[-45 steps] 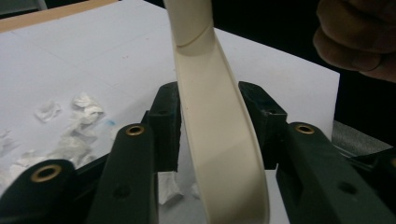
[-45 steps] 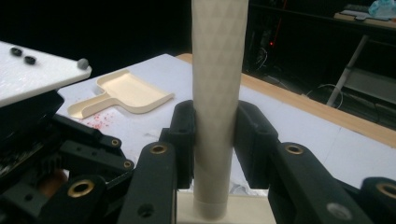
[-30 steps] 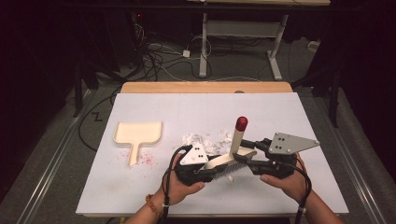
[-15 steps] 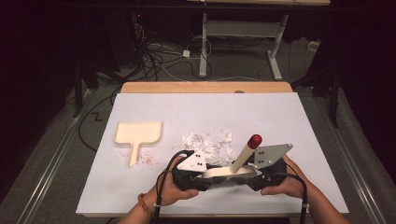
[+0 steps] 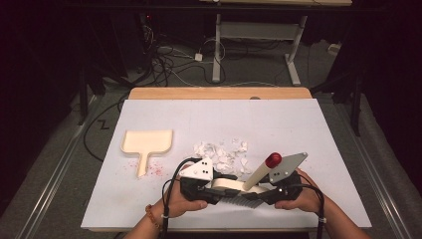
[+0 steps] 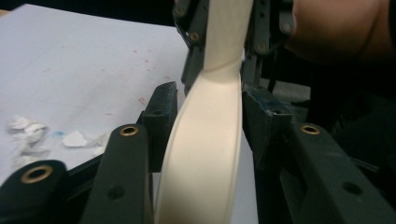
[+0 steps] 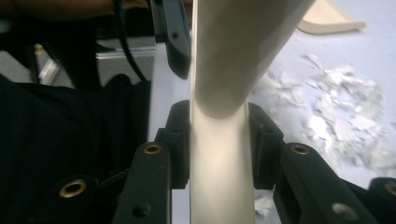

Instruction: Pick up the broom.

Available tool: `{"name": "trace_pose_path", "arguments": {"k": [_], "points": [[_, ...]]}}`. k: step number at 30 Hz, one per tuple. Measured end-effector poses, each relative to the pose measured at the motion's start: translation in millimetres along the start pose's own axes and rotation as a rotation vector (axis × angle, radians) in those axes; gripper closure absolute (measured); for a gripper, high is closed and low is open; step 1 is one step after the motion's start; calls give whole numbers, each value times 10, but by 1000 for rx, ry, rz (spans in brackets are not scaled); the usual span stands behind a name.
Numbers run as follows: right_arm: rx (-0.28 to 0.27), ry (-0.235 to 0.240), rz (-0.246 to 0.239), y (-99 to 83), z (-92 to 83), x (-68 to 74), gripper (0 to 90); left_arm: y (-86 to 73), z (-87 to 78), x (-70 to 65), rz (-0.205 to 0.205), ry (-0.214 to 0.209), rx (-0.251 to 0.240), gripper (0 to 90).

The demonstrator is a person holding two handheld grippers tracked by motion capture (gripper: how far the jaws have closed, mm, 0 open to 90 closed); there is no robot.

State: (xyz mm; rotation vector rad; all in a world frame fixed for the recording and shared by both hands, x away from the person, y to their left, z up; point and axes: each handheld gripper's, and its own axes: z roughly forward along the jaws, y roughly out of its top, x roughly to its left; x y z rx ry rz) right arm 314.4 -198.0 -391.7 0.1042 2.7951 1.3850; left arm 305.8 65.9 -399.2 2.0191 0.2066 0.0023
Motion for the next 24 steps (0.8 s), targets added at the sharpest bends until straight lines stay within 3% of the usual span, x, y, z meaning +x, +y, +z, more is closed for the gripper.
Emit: {"name": "trace_pose_path", "arguments": {"k": [2,4,6,8,12,15,18,20,24], "points": [[13,-32,-21,9,27,-11,677,10,-7,-9,0,76,2,467],[30,-53,-1,8,28,-6,677,10,-43,-11,1,138,1,391],[40,-91,0,16,20,-4,678,7,-94,-28,9,231,0,237],[42,-124,-15,23,2,-17,678,-10,-170,-45,21,303,-7,224],[25,-173,22,18,-75,-33,678,-97,-355,-51,27,426,4,192],[16,-249,36,33,-136,-21,678,-234,-501,-51,24,551,39,183],[21,-301,52,84,-195,-35,678,-423,-617,-40,11,672,116,183],[29,-337,72,79,-224,-68,678,-568,-693,-18,-4,701,167,183],[20,-364,94,39,-290,-133,678,-835,-845,-17,-64,692,180,188]]}}
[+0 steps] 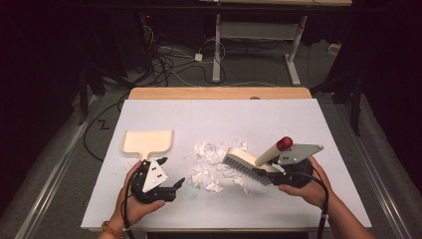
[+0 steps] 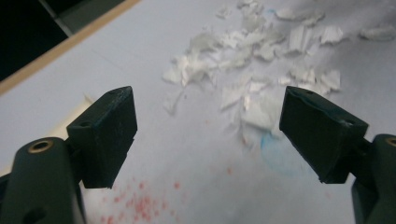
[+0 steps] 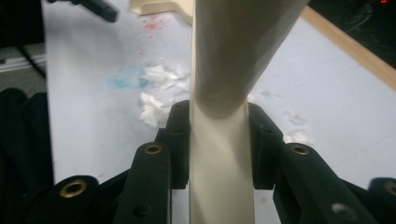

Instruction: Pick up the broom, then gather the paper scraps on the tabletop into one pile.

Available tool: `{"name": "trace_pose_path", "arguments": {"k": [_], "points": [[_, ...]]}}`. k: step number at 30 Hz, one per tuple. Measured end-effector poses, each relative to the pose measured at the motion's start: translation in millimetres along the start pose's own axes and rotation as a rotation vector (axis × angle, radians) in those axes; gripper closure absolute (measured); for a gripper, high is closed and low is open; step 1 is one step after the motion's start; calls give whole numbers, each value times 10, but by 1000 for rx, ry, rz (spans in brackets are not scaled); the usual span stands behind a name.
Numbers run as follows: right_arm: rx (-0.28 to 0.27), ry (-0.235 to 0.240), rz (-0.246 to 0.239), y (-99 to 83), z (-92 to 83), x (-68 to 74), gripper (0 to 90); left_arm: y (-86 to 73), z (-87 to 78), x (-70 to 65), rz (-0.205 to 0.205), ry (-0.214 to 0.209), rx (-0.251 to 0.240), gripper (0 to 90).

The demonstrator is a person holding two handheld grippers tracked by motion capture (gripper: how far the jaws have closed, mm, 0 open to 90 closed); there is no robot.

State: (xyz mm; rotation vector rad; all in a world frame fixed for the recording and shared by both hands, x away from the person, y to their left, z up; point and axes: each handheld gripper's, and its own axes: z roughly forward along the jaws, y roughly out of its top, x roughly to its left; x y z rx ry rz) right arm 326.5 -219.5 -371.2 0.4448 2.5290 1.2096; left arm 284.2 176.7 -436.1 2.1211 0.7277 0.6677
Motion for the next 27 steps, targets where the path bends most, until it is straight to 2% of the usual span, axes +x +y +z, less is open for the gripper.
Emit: {"name": "trace_pose_path", "arguments": {"k": [2,5,6,7,9,10,11,12,13,15,16,18,20,22,27], "points": [[-18,-34,14,-4,-39,-31,678,-117,-45,8,-26,2,-8,192],[-30,-48,36,-13,-76,-67,678,-210,-88,7,-41,-2,-6,192],[-32,-84,51,-31,-109,-99,678,-283,-114,1,-60,7,-7,192],[-31,-89,56,-35,-118,-113,678,-283,-114,1,-60,7,-7,191],[-33,-122,72,-43,-142,-141,678,-361,-111,-20,-93,11,-16,192],[-28,-135,74,-45,-151,-156,678,-360,-112,-35,-91,15,-14,192],[-31,-154,76,-48,-156,-171,678,-346,-118,-48,-59,33,-21,191],[-32,-168,74,-53,-160,-192,678,-341,-127,-60,-45,43,-26,191],[-31,-177,72,-57,-157,-217,678,-345,-128,-63,-51,36,-26,191],[-24,-226,70,-67,-145,-253,678,-360,-124,-56,-49,47,-14,191],[-21,-243,78,-74,-137,-270,678,-370,-126,-51,-57,46,-17,191],[-12,-283,63,-74,-115,-315,678,-390,-126,-36,-90,37,-13,191],[-16,-296,63,-62,-92,-372,678,-391,-123,-26,-99,37,-13,192],[-15,-289,76,-50,-37,-436,678,-384,-114,-29,-101,34,-10,192],[52,-328,37,13,200,-637,678,-414,-101,-81,-69,22,29,193]]}}
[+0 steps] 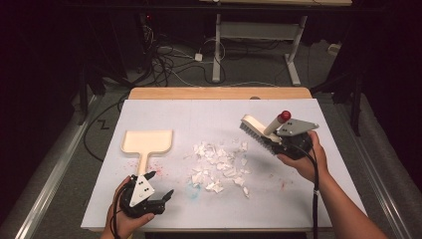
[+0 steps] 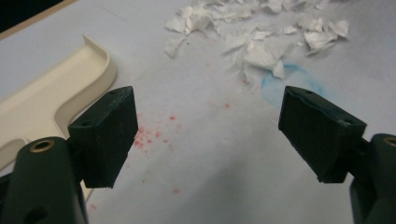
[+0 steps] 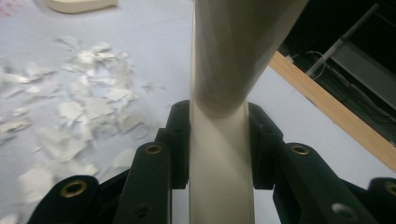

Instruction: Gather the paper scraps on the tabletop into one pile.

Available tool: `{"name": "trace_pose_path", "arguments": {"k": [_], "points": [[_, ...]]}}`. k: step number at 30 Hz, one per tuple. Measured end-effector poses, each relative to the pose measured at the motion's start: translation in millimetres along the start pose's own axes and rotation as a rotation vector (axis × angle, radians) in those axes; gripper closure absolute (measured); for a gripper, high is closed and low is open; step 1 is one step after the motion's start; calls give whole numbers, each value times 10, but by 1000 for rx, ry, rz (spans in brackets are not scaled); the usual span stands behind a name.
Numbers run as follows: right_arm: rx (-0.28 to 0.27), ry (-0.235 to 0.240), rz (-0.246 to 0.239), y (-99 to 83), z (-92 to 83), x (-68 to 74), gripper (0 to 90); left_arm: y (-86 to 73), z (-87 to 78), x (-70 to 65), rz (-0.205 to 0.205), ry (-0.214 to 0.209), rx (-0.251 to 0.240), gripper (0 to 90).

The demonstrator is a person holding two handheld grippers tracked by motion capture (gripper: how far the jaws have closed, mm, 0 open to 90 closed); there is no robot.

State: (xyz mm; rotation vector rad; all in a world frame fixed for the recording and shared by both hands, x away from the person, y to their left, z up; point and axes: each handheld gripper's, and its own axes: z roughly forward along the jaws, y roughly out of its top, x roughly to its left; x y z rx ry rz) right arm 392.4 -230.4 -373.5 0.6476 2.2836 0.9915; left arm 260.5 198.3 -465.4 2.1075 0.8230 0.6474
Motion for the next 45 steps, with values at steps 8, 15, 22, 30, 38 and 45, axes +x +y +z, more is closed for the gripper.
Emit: {"name": "trace_pose_path", "arguments": {"k": [8,15,22,30,38,45], "points": [[92,-96,-96,207,557,-110,678,-25,-55,-1,-1,4,-3,197],[154,-103,-140,277,1003,11,678,-60,-85,-2,-7,7,6,197],[174,-102,-185,286,1192,180,678,-86,-52,6,-7,-5,31,197],[177,-57,-223,234,1170,333,678,-78,-33,-1,3,-13,41,197],[121,46,-258,205,960,529,678,-63,-4,-18,18,-22,54,197],[64,147,-301,107,701,788,678,-62,-11,-22,21,-28,54,197]]}}
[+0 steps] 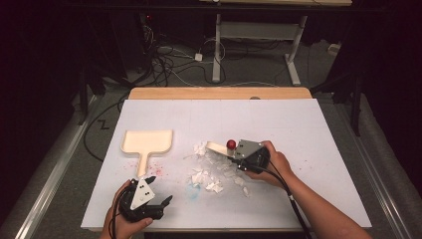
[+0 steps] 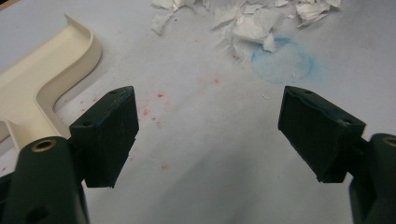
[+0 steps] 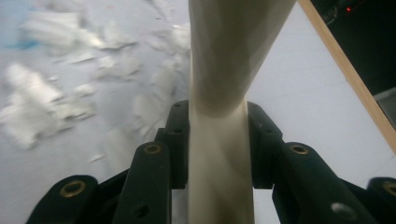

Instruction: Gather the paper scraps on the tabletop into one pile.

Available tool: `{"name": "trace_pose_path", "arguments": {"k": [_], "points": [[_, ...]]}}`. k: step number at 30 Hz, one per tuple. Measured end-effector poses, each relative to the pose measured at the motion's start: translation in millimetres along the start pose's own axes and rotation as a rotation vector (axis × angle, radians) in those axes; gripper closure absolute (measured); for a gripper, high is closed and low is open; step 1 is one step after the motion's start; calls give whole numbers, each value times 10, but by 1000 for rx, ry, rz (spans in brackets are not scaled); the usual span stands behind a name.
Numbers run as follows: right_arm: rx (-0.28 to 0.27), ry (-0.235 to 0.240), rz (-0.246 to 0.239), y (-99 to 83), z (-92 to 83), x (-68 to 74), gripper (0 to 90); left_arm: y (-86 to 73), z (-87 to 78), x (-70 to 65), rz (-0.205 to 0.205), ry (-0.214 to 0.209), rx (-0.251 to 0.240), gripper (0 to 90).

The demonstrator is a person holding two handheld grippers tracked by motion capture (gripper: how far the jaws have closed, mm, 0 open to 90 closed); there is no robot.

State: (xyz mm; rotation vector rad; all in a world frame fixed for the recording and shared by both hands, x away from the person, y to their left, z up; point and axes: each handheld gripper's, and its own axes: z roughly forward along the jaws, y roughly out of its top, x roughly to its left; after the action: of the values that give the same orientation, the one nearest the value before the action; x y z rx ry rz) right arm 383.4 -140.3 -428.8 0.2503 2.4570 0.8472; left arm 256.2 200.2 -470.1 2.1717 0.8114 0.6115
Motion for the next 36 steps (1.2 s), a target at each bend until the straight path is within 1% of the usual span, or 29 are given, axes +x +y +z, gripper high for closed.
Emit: {"name": "trace_pose_path", "arguments": {"k": [2,3,4,6,7,9,10,12,14,15,16,17,18,22,23,24,26,27,28,29,30,31,32,33,34,36], "points": [[0,5,-18,7,-47,88,678,2,2,-1,-1,-2,0,197],[0,5,-18,7,-47,88,678,2,2,-1,-1,-2,0,197],[4,18,-32,20,-116,168,678,5,3,-3,-1,-4,-1,197],[2,-6,-24,42,-152,216,679,9,10,-8,-1,-5,-1,197],[-3,-6,-31,53,-174,210,678,12,10,-7,3,-5,3,197],[-8,-1,-35,72,-216,168,678,16,16,-14,2,-4,2,197],[-12,-9,-26,87,-232,142,679,18,15,-13,5,-4,3,197],[-34,-14,-21,112,-274,62,679,16,17,-11,-1,-8,-1,197],[-42,-17,-23,142,-314,-26,678,14,22,-5,-3,-9,1,197],[-52,-34,-4,159,-317,-47,679,13,25,-4,-4,-9,2,197],[-52,-34,-4,159,-317,-47,679,13,25,-4,-4,-9,2,197],[-54,-46,1,184,-307,-122,678,13,25,-2,-4,-12,2,197],[-55,-49,4,191,-294,-148,679,14,27,-6,-2,-12,3,197],[-69,-53,12,233,-172,-278,678,12,30,-5,-7,-16,3,197],[-73,-54,2,250,-127,-310,678,12,31,-3,-9,-17,2,197],[-73,-55,-10,272,-72,-342,678,13,35,-3,-12,-17,2,197],[-75,-50,-15,310,52,-388,679,16,41,-3,-11,-17,3,197],[-78,-40,-22,324,116,-411,678,17,44,-3,-10,-20,5,197],[-89,-32,-1,339,190,-423,678,18,47,-4,-10,-20,5,197],[-78,-25,-25,350,255,-457,678,17,49,-3,-9,-20,6,197],[-70,-19,-17,367,326,-465,678,16,48,-1,-12,-20,6,197],[-70,-11,-25,386,397,-478,678,14,48,0,-17,-19,5,197],[-66,-12,-16,405,455,-466,678,12,47,4,-18,-20,4,197],[-66,-3,-22,430,512,-464,678,10,47,6,-21,-20,3,197],[-71,1,-40,459,557,-456,678,9,48,7,-22,-21,5,197],[-81,18,-50,527,607,-409,678,5,49,8,-22,-22,9,197]]}}
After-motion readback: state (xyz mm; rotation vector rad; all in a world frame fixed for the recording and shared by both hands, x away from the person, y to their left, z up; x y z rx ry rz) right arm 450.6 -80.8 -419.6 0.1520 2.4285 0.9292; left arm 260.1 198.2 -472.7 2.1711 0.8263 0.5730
